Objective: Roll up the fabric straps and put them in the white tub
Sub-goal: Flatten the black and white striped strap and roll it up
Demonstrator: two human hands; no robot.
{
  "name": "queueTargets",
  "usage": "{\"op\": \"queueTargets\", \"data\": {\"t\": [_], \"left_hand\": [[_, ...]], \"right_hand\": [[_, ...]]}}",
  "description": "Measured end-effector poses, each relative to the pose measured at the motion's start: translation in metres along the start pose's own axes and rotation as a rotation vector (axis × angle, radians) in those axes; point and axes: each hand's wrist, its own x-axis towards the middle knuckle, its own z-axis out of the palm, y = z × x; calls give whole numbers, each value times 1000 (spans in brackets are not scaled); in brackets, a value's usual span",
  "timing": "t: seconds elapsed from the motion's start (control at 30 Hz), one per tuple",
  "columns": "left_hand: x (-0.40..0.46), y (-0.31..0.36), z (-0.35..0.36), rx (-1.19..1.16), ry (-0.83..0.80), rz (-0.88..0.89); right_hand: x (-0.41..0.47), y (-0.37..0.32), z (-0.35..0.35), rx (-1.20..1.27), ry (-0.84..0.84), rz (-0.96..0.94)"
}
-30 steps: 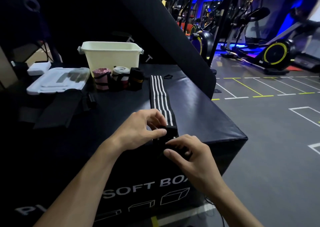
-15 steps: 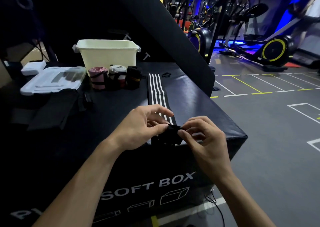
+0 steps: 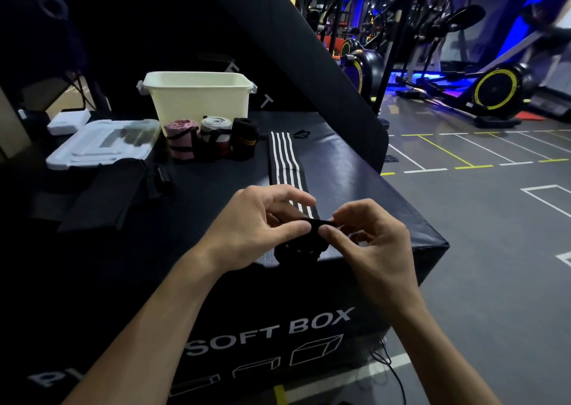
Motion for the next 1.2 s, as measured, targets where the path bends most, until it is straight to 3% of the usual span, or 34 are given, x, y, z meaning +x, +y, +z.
{"op": "queueTargets", "data": {"t": [0.4,0.7,0.93,1.1,1.2], "left_hand": [[-6,5,-1,97,80,60],[-7,-2,0,162,118,152],[-9,-5,1,23,69,78],[-11,-3,-6,-31,-60,-2],[-2,-13,-16,73,2,0]], "right_hand": [[1,8,1,-13,-103,-17],[0,8,5,24,-84,-21],[-1,12,5,97,-193,62],[-7,11,5,62,-231,25],[-11,11,3,90,-247,47]]}}
